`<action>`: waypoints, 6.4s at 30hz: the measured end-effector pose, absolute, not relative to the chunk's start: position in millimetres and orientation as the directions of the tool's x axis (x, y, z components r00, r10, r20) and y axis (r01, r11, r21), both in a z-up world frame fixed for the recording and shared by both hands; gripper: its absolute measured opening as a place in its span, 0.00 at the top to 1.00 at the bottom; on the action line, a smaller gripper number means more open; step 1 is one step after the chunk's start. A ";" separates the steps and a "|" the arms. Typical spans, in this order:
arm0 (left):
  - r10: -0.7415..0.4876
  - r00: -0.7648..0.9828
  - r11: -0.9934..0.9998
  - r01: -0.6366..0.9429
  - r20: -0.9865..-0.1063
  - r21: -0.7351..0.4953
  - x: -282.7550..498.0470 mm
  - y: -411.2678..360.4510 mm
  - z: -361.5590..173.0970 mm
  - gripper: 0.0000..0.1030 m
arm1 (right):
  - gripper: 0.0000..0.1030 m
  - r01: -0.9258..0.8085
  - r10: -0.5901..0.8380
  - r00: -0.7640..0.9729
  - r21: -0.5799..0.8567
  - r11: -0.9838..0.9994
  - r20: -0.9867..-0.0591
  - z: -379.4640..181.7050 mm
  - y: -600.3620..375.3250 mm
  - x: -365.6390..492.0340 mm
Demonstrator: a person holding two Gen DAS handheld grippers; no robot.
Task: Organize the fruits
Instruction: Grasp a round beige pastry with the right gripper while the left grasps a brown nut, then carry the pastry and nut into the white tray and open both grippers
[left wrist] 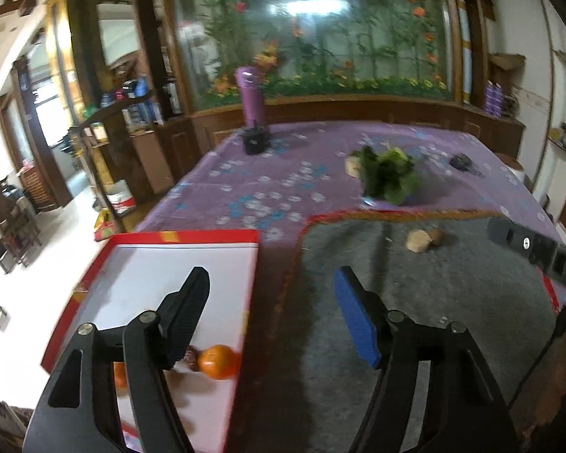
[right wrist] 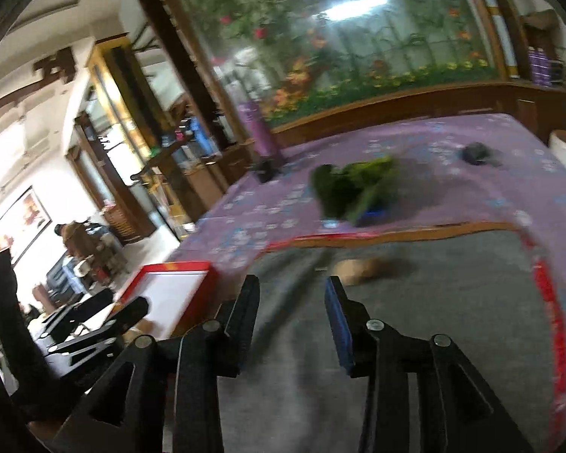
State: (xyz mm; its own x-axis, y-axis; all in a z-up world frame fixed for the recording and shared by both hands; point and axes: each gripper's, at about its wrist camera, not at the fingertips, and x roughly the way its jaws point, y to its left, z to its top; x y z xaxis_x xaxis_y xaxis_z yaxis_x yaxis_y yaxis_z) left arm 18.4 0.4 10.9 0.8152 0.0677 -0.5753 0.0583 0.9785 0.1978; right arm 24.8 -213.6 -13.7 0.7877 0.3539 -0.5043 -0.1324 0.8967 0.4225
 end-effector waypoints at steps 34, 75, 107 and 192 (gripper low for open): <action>-0.006 0.683 0.964 0.198 -0.730 0.177 69.5 -42.2 -35.9 0.33 | 0.71 -0.031 0.691 0.445 0.761 0.648 -0.570 -119.6 -242.0 166.5; -0.140 0.599 0.905 0.401 -0.788 0.144 49.8 -105.8 -56.7 0.33 | 0.69 0.051 0.304 0.535 0.389 0.920 -0.789 -86.2 -296.1 68.8; -0.214 0.561 0.881 0.465 -0.800 0.091 57.6 -133.5 -74.9 0.79 | 0.71 -0.036 0.283 0.608 0.330 0.943 -0.742 -89.8 -288.0 31.0; 0.166 0.837 0.986 -0.153 -0.521 0.068 -10.1 214.7 6.3 0.78 | 0.71 -0.431 0.455 0.597 0.215 0.877 -0.661 -4.7 73.5 16.8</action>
State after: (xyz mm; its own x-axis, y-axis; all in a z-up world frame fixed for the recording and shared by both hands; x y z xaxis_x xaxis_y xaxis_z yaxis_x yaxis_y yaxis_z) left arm -10.1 214.7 6.3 0.8370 0.1659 -0.5215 -0.1531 0.9859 0.0679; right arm 16.8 73.5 -4.7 0.5966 0.4553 -0.6608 -0.4306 0.8765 0.2152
